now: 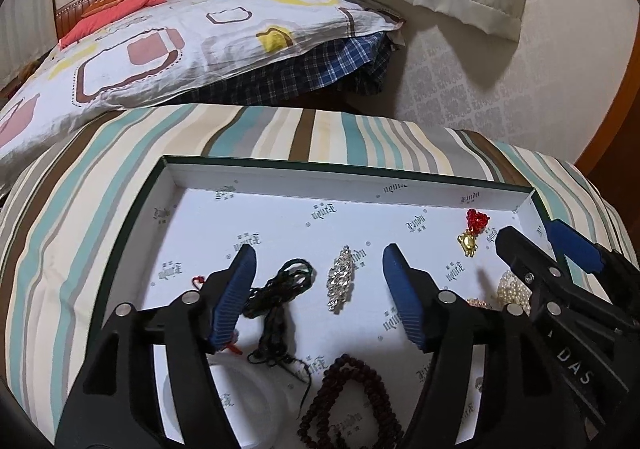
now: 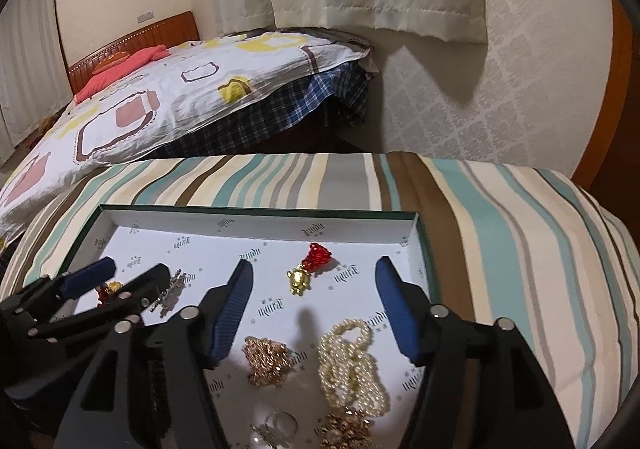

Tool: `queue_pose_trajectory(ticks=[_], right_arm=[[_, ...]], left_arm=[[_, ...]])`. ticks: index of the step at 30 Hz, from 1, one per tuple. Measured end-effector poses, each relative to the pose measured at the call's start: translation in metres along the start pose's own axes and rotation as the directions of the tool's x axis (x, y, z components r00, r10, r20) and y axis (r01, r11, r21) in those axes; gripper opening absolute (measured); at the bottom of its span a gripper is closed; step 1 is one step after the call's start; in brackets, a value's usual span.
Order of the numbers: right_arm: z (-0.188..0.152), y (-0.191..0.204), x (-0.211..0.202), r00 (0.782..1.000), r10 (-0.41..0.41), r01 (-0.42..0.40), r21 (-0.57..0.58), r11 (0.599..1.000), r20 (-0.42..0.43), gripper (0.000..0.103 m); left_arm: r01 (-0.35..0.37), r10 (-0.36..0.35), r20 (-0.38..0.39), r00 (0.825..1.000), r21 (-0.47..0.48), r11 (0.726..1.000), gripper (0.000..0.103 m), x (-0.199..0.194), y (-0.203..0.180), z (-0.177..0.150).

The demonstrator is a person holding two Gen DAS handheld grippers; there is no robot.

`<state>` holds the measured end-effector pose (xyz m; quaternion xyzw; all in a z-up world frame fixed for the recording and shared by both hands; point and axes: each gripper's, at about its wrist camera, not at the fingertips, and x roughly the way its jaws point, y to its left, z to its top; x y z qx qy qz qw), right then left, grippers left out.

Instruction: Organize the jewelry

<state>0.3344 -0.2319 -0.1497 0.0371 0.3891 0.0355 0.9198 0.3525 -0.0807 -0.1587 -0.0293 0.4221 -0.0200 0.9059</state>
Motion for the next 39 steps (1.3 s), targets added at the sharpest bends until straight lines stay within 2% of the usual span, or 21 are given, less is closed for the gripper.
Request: queue_pose_trajectory(ticks=[3,8,17,23,30,39], right_arm=[[-0.004,-0.001,-0.005,1.000,-0.013,0.013,0.000,1.000,0.006,0.070],[-0.013,-0.003,-0.018,1.000,-0.024,0.024,0.008,1.000,0.012,0.071],[-0.035,-0.001,-0.064,0.997,-0.053,0.052,0.004,0.999,0.056,0.075],[-0.059,0.002,-0.109,0.996,-0.050,0.049,0.013,0.999,0.080,0.076],[-0.075,0.017,-0.172,0.988,-0.025,0.028,-0.014,1.000,0.154,0.078],[-0.088,0.032,-0.238,0.973,0.005,0.008,-0.055,0.998,0.232,0.080]], left_arm=[[-0.008,0.008,0.012,1.000,0.010,1.000,0.070,-0.006,0.003,-0.004],[-0.026,0.026,0.024,0.999,0.007,1.000,0.072,-0.022,0.011,-0.012],[-0.052,0.046,0.127,0.991,0.043,0.998,0.087,-0.082,0.019,-0.040],[-0.079,0.069,0.172,0.983,0.054,0.995,0.090,-0.135,0.027,-0.069],[-0.069,0.064,0.233,0.970,0.013,0.998,0.094,-0.207,0.042,-0.089],[-0.098,0.095,0.283,0.954,-0.004,0.995,0.098,-0.272,0.051,-0.110]])
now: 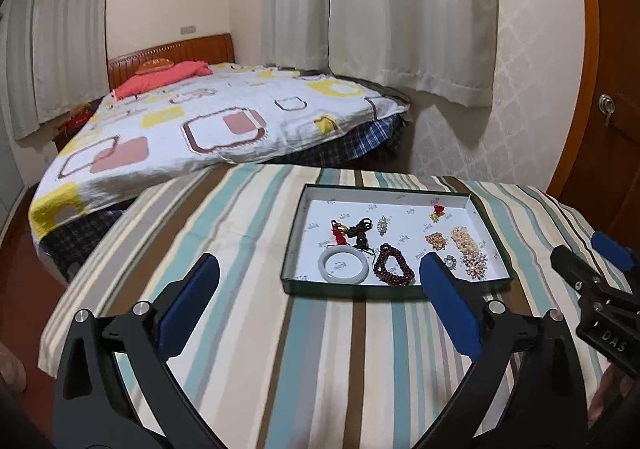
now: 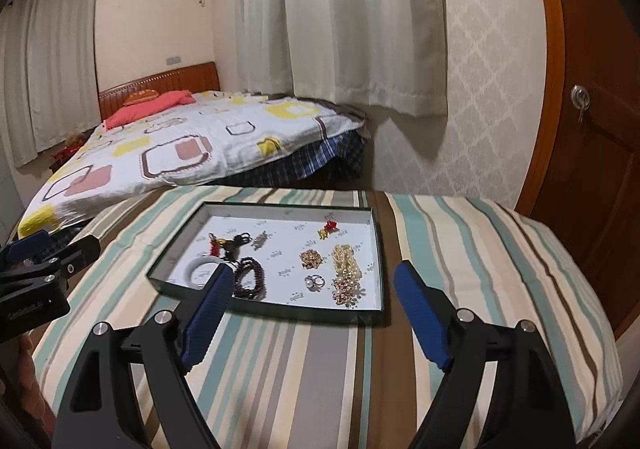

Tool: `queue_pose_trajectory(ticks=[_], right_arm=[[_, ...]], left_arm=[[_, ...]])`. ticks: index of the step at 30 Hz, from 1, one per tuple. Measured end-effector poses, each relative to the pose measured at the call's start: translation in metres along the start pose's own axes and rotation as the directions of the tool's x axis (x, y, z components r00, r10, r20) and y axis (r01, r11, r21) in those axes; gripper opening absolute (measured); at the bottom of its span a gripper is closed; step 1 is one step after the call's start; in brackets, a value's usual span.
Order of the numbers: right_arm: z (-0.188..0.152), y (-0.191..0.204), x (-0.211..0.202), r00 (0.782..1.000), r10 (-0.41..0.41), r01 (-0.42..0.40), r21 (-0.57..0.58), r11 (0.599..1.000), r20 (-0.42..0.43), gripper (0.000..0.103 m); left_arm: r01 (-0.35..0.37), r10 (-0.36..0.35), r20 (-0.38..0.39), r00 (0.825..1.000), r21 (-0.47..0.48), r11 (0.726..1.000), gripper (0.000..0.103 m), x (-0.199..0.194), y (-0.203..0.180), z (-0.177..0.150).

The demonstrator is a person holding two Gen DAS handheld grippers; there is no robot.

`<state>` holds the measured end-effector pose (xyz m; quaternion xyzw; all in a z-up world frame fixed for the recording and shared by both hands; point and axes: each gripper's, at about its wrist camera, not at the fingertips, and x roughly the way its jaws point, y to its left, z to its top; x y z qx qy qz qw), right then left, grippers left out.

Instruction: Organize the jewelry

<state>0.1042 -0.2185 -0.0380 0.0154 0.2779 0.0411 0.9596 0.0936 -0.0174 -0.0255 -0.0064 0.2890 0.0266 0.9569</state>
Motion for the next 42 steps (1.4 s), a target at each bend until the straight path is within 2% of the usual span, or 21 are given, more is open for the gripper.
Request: queue_pose_trajectory(ticks=[13,19,23,42], right_arm=[[0.000,0.004,-0.068,0.998,0.002,-0.001,-0.012,1.000,0.069,0.082],[0.002,0.007,-0.093,0.993,0.015,-0.014,-0.008,1.000,0.115,0.082],[0.003,0.010,-0.104,0.990,0.017,-0.015,-0.015,1.000,0.137,0.083],[0.003,0.011,-0.118,0.985,0.006,-0.004,-0.007,1.000,0.172,0.083]], left_arm=[[-0.032,0.033,0.081,0.996,-0.017,0.999,0.099,-0.072,0.020,-0.008],[0.014,-0.011,0.087,0.996,-0.034,0.999,0.099,-0.096,0.025,-0.007],[0.021,-0.016,0.119,0.993,-0.038,0.999,0.099,-0.112,0.027,-0.005],[0.033,-0.027,0.139,0.990,-0.037,0.999,0.099,-0.124,0.027,-0.005]])
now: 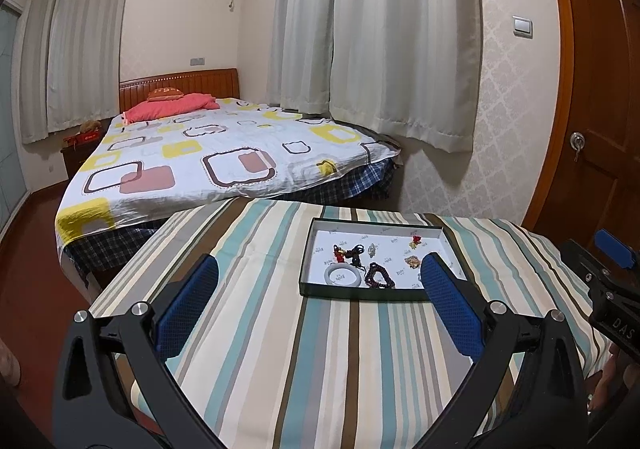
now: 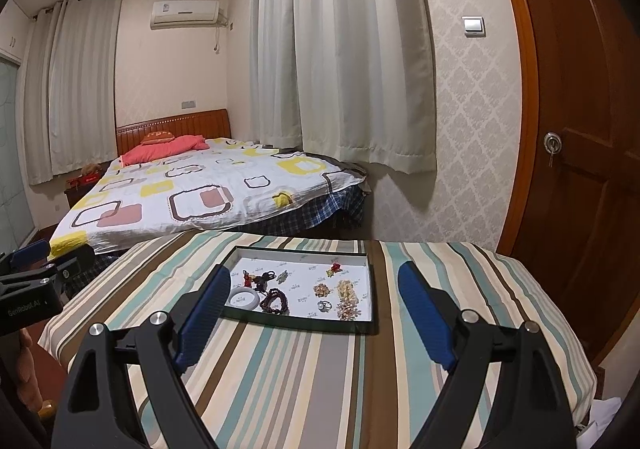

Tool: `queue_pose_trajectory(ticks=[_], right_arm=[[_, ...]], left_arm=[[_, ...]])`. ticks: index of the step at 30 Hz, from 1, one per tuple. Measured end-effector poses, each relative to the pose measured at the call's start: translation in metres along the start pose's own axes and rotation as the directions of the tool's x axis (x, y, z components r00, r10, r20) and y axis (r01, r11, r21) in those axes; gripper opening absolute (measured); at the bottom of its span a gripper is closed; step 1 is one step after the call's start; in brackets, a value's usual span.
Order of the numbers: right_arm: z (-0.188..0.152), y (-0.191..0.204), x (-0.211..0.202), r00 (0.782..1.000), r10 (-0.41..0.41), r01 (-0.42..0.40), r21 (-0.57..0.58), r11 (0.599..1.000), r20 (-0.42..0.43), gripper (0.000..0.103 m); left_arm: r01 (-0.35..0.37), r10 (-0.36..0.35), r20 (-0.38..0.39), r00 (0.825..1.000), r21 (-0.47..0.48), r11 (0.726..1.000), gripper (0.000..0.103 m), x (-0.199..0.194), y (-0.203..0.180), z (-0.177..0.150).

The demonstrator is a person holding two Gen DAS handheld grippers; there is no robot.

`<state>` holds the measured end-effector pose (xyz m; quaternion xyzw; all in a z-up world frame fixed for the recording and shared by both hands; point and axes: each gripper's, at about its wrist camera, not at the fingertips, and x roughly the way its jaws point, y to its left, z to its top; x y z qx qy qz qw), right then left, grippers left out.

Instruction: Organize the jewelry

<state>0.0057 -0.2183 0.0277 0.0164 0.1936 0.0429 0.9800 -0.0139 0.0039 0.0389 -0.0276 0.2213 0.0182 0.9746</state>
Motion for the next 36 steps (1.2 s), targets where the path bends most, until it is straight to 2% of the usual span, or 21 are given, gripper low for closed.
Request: queue_pose_trajectory(ticks=[36], right_arm=[[0.0037,0.0000,-0.0032,1.000,-0.005,0.005,-0.005,1.000,0.011,0.083]], left_arm=[[0.002,-0.002,-0.001,1.000,-0.004,1.000,0.099,-0.0007,-0.0023,-0.0001]])
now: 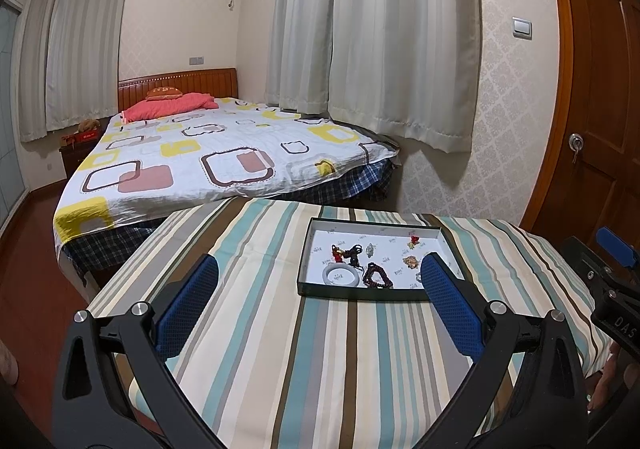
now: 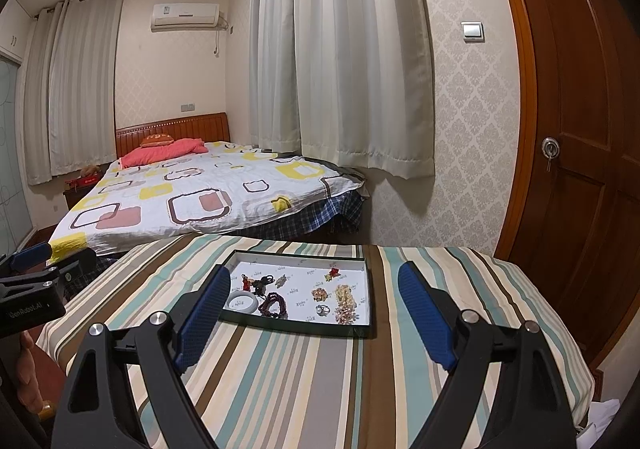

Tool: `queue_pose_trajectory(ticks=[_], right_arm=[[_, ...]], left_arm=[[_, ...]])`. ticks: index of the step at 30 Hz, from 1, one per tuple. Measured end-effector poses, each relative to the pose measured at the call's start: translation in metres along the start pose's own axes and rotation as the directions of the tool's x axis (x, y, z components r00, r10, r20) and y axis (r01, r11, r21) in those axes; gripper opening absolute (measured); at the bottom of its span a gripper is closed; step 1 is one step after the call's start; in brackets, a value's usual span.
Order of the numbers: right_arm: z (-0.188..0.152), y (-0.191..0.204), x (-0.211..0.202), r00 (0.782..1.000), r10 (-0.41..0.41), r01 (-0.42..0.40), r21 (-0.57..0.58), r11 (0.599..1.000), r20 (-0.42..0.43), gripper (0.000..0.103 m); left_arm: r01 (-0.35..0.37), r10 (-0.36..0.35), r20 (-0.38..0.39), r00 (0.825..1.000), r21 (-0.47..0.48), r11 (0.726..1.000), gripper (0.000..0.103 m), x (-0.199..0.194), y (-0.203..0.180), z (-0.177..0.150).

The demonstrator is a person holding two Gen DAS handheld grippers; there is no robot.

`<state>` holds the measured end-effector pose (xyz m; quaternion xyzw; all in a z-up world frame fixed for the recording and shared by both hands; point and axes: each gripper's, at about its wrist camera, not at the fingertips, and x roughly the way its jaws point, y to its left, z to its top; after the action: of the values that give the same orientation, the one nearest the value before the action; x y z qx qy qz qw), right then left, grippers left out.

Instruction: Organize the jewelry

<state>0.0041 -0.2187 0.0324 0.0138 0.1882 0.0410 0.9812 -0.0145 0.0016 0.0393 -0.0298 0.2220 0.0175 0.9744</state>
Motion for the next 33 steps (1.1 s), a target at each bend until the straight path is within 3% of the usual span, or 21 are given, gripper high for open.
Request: queue_pose_trajectory(ticks=[33], right_arm=[[-0.0003,0.0001,0.0004,1.000,0.000,0.000,0.002,1.000,-0.004,0.083]], left_arm=[[-0.015,0.015,-0.009,1.000,-0.015,1.000,0.099,0.0044,-0.0023,-0.0001]])
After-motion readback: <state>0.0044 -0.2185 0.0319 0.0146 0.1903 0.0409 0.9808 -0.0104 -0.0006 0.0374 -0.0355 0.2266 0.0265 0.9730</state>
